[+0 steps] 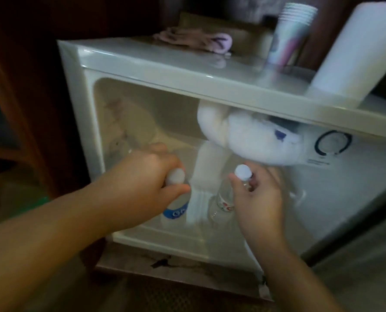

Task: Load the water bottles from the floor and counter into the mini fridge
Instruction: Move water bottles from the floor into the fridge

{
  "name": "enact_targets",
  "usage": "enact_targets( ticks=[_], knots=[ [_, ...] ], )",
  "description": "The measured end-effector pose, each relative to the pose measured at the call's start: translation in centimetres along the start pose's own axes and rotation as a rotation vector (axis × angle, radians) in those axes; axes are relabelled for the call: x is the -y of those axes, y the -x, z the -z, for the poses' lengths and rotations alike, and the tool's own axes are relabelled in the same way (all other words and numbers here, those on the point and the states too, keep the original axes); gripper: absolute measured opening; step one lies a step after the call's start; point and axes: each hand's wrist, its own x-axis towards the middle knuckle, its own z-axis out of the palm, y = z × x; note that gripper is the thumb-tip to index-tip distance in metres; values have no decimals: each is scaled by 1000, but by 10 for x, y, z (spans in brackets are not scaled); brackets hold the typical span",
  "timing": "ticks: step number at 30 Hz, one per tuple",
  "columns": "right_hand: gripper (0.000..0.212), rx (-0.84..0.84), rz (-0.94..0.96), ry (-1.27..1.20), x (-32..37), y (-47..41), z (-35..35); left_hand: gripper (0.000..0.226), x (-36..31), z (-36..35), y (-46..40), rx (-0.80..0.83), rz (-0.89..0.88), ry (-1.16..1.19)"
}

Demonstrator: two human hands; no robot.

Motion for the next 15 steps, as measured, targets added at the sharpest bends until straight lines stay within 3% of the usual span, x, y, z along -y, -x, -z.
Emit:
enact_targets(
  ticks=[8,15],
  knots=[
    [20,-246,-149,8,-45,-33,-35,19,8,-42,-33,-24,29,64],
    [32,-493,-40,70,-73,-71,-56,15,4,-75,-66,-64,75,95]
  ],
)
